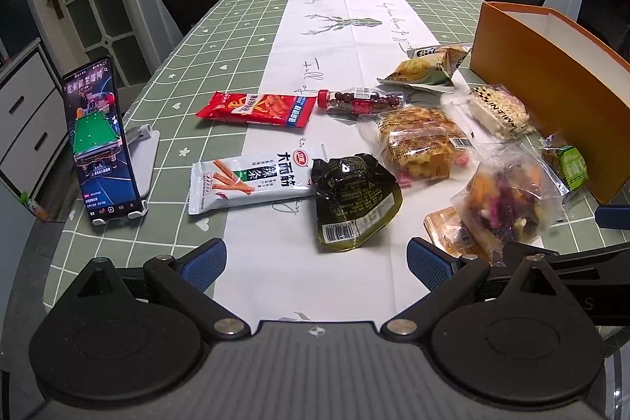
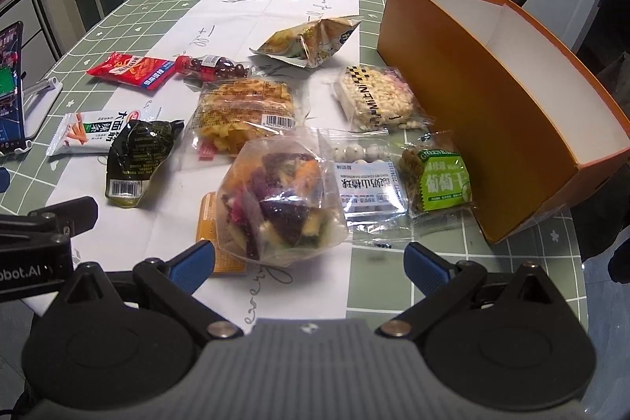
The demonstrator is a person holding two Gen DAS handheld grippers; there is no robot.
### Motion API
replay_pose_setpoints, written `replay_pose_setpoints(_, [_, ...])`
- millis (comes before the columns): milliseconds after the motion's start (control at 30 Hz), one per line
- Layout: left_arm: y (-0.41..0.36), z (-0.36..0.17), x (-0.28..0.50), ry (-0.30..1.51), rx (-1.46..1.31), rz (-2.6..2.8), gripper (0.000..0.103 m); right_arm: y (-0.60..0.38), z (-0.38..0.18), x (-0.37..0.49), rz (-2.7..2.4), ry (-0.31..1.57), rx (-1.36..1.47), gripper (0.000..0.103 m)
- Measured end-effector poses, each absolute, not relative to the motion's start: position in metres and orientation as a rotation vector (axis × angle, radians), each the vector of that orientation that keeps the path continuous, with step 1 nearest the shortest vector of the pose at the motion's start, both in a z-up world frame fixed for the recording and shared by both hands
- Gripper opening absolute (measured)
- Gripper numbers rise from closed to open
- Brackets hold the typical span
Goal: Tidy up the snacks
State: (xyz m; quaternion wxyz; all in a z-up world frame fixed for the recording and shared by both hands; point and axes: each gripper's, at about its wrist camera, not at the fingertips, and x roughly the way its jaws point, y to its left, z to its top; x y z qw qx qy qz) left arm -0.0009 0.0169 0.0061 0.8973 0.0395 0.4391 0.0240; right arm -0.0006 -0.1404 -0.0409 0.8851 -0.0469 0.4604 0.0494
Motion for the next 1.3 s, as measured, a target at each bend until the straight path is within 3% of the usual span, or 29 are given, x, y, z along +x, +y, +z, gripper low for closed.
replay_pose_setpoints(1300, [0.0086,0.0077,-0.002,0.899,0.084,0.032,0.103,-0.1489,-0.0383,-0.0047,0.076,0.945,-0.079,0.1])
